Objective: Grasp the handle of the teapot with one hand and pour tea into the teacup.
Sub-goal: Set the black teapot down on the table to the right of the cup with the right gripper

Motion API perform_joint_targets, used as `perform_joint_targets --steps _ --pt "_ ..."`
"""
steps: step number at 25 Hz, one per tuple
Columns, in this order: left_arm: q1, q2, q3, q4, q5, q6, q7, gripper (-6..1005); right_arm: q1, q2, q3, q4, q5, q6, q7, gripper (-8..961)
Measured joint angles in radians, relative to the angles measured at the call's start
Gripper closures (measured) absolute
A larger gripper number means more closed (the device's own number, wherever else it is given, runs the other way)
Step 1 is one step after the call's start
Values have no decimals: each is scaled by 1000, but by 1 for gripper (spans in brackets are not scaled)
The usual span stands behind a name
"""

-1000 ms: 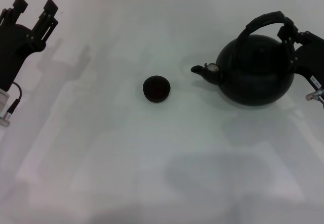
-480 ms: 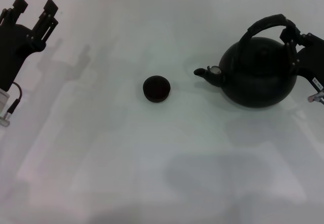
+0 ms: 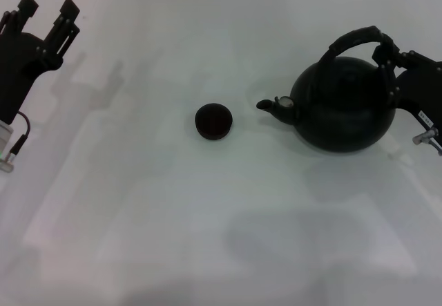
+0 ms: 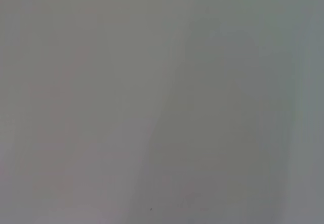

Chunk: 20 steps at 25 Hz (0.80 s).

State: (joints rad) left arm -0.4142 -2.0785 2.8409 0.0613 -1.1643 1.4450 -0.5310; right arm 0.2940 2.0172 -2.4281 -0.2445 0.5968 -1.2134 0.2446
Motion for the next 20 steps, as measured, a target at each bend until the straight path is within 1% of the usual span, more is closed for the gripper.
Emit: perform_joint_targets --steps 11,14,20 --pt "0 0 0 0 0 0 0 224 0 0 3 -8 1 10 8 709" --pt "0 0 -3 0 0 0 0 224 -2 0 5 -11 1 9 19 650" --pt "0 0 -5 0 -1 0 0 224 -2 -2 9 -3 3 -9 105 533"
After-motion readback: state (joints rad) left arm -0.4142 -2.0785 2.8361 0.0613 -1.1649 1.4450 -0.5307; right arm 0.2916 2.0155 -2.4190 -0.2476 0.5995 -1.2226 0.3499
